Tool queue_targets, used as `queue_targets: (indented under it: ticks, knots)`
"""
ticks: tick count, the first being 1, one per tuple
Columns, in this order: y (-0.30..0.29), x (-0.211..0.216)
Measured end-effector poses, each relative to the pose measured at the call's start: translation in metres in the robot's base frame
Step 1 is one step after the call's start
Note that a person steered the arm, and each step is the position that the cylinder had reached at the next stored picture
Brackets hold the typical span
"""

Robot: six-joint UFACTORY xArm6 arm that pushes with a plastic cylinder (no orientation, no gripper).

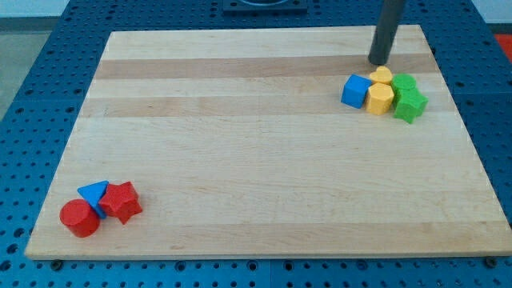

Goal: Move the group of blocks slightly down

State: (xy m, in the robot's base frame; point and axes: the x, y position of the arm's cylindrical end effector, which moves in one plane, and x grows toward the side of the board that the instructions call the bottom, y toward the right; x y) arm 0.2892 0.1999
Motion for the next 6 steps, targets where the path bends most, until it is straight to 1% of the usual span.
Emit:
queue_targets:
  ticks: [1,3,5,6]
  knots:
    - [0.002,0.002]
    - [-0.004,0.056]
    - [-0.011,0.087]
    - [-0.036,0.101]
